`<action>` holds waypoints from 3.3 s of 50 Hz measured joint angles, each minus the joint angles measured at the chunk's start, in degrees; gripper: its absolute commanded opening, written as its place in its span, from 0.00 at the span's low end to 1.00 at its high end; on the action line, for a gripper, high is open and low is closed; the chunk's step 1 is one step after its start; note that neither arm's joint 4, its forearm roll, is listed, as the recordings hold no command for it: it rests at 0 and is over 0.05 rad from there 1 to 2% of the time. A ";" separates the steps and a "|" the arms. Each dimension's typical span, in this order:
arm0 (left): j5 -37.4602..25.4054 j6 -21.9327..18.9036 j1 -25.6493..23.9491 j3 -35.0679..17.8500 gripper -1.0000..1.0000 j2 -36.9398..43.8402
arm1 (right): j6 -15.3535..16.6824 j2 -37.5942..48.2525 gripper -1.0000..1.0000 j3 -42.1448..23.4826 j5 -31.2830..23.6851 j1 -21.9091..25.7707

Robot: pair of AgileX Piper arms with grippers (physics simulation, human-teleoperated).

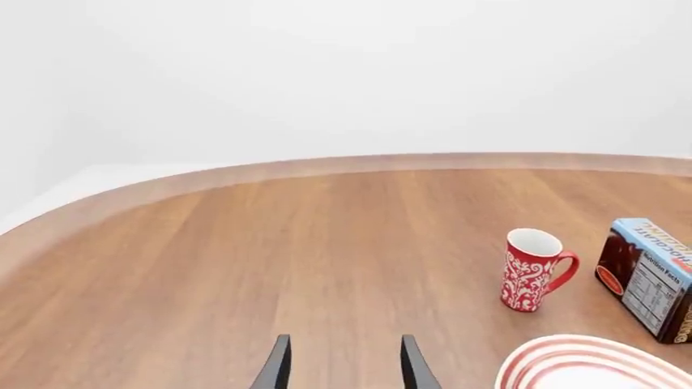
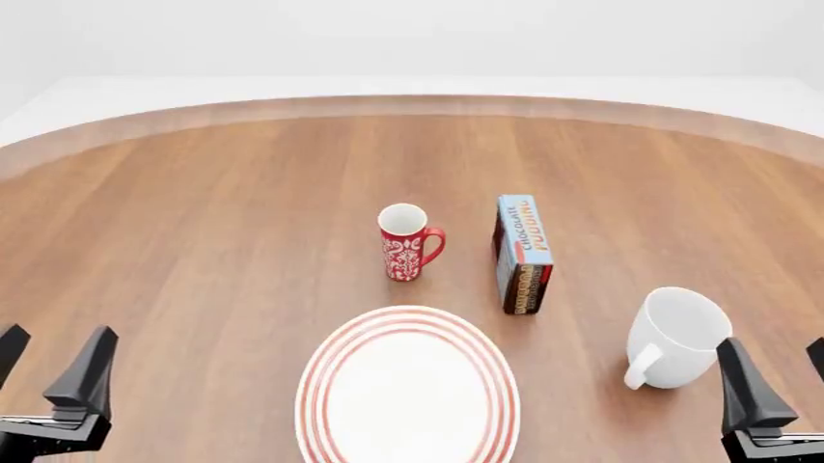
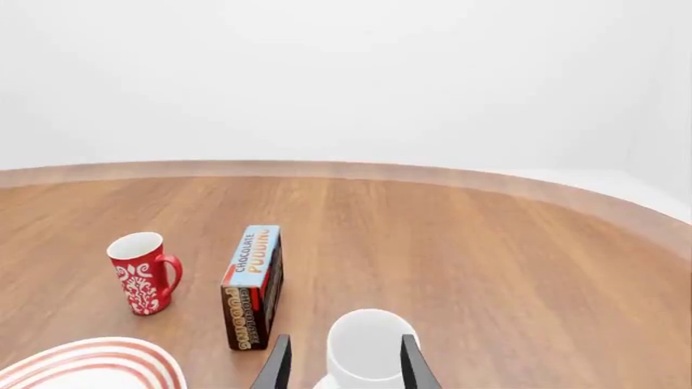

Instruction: Pick up the white mug and put it on the plate, and put the chocolate pudding to the right of the plate.

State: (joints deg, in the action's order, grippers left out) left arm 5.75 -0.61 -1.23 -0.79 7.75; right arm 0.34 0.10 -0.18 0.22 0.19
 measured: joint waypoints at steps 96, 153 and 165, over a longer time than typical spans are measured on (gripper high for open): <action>28.03 -5.68 -17.12 -17.64 1.00 48.87 | 0.00 0.02 1.00 0.00 0.04 0.05; 33.04 -4.95 -29.95 -26.22 1.00 66.37 | 0.01 0.02 1.00 0.00 0.04 0.05; 33.13 -4.52 -33.93 -28.35 1.00 69.58 | 0.01 0.02 1.00 0.00 0.05 0.06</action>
State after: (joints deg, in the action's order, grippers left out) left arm 38.88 -5.14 -35.16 -29.14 77.33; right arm 0.35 0.12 -0.18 0.26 0.25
